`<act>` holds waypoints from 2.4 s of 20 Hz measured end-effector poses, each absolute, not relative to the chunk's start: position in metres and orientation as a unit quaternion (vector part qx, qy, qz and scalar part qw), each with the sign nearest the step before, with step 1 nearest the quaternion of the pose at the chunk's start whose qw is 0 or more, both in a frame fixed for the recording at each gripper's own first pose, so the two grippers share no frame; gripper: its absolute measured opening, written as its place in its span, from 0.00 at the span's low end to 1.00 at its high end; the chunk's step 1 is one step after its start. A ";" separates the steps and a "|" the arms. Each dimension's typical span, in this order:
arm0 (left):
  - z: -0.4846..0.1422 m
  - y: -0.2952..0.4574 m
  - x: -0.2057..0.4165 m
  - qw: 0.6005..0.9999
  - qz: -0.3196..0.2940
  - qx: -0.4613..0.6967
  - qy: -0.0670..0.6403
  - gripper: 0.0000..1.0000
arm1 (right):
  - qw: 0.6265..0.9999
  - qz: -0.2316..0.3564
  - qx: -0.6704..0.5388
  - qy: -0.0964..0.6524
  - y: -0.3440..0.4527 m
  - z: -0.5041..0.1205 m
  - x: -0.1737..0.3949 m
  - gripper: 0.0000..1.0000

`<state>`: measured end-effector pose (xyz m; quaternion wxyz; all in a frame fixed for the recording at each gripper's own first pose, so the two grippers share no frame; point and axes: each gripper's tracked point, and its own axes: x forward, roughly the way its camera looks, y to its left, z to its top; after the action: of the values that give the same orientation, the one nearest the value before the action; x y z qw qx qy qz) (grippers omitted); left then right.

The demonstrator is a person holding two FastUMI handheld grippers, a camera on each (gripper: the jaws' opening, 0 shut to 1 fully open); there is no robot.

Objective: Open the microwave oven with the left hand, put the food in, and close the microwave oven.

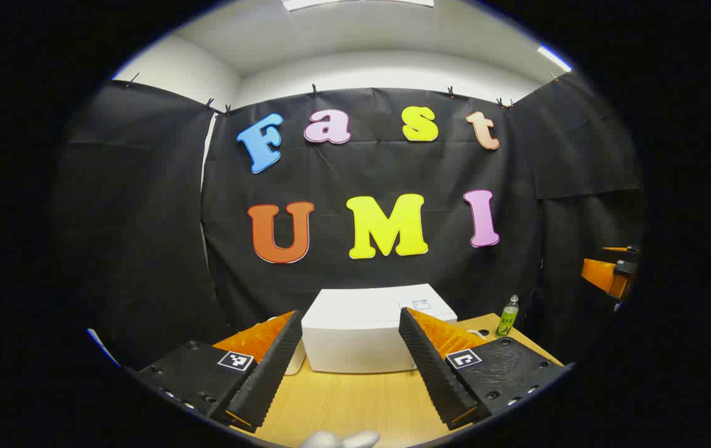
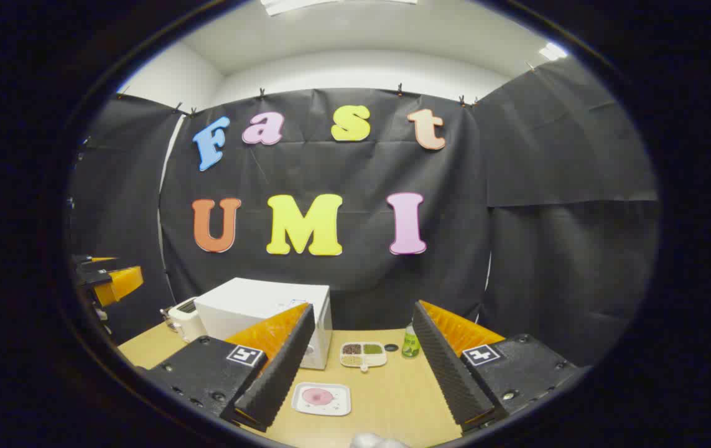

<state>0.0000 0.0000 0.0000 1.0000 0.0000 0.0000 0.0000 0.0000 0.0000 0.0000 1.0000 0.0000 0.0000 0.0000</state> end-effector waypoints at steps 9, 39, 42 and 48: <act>0.002 -0.002 -0.001 1.000 -0.003 -0.004 -0.004 0.96 | 1.000 0.009 -0.002 0.005 0.008 -0.004 0.003 0.93; -0.033 -0.029 0.023 1.000 -0.022 0.006 0.014 0.96 | 1.000 0.004 -0.003 0.014 0.002 -0.009 0.002 1.00; -0.038 -0.037 0.024 0.999 -0.031 -0.005 0.015 0.96 | 1.000 0.001 -0.006 0.016 -0.003 -0.009 0.002 1.00; -0.036 -0.042 0.032 1.000 -0.025 -0.001 0.006 0.96 | 1.000 0.009 -0.013 0.014 -0.004 -0.005 0.007 1.00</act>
<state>0.0322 -0.0416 -0.0361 0.9997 -0.0011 0.0061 -0.0248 0.0066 -0.0038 -0.0045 0.9998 -0.0130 0.0139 0.0093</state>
